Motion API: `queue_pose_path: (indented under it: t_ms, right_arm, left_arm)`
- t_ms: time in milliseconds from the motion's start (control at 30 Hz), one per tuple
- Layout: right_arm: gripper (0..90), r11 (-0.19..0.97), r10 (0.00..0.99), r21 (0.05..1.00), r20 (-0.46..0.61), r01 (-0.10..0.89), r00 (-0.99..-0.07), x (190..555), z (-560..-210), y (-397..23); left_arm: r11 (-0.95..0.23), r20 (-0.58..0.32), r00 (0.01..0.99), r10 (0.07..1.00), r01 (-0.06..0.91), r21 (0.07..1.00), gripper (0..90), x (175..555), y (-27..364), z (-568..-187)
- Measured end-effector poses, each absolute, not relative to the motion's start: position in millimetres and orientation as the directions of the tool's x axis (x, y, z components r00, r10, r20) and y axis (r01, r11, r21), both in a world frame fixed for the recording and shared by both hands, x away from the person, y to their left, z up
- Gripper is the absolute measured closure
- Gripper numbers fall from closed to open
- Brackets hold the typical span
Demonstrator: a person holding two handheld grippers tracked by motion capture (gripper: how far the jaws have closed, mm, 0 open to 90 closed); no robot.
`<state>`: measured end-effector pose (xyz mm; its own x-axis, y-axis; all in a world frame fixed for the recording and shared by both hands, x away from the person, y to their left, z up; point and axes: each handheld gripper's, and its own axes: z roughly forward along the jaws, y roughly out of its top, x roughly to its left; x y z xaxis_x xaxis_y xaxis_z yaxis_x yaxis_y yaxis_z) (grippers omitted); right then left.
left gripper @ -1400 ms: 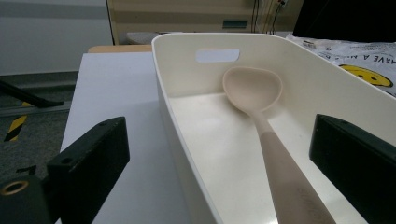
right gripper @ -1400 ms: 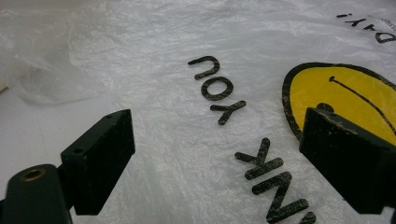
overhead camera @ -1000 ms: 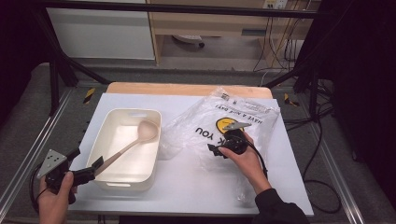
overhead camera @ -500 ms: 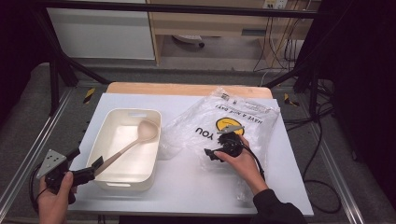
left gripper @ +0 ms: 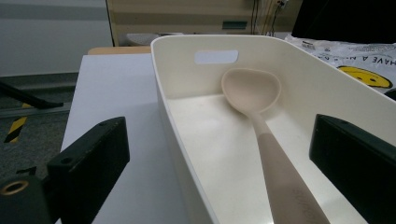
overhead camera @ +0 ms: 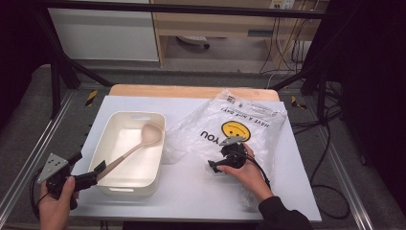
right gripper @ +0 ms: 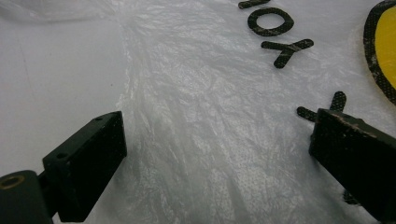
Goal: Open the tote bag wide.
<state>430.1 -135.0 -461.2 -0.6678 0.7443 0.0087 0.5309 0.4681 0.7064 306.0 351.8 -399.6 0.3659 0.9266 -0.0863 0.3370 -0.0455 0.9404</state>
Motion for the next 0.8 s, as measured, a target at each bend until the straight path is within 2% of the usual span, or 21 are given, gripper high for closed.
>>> queue_pose_path:
  t_ms: [100,300,600,800]
  right_arm:
    - [5.0,0.465,0.747,0.714,0.001,0.524,-0.665,428.8,-462.4,-135.0]
    - [20.6,0.45,0.759,0.723,0.0,0.524,-0.652,430.3,-459.7,-141.0]
    - [49.8,0.404,0.793,0.73,0.021,0.55,-0.609,436.7,-455.6,-147.4]
    - [73.7,0.373,0.808,0.729,0.048,0.574,-0.587,441.9,-453.4,-150.1]
  left_arm:
    - [-0.044,-0.088,0.365,0.927,0.338,0.94,4.6,306.1,351.3,-399.6]
    - [-0.042,-0.089,0.359,0.929,0.342,0.939,4.5,307.0,351.6,-399.4]
    - [-0.042,-0.082,0.363,0.928,0.322,0.946,4.8,306.9,344.8,-387.0]
    - [-0.062,-0.075,0.391,0.917,0.326,0.943,4.9,310.9,334.6,-373.6]
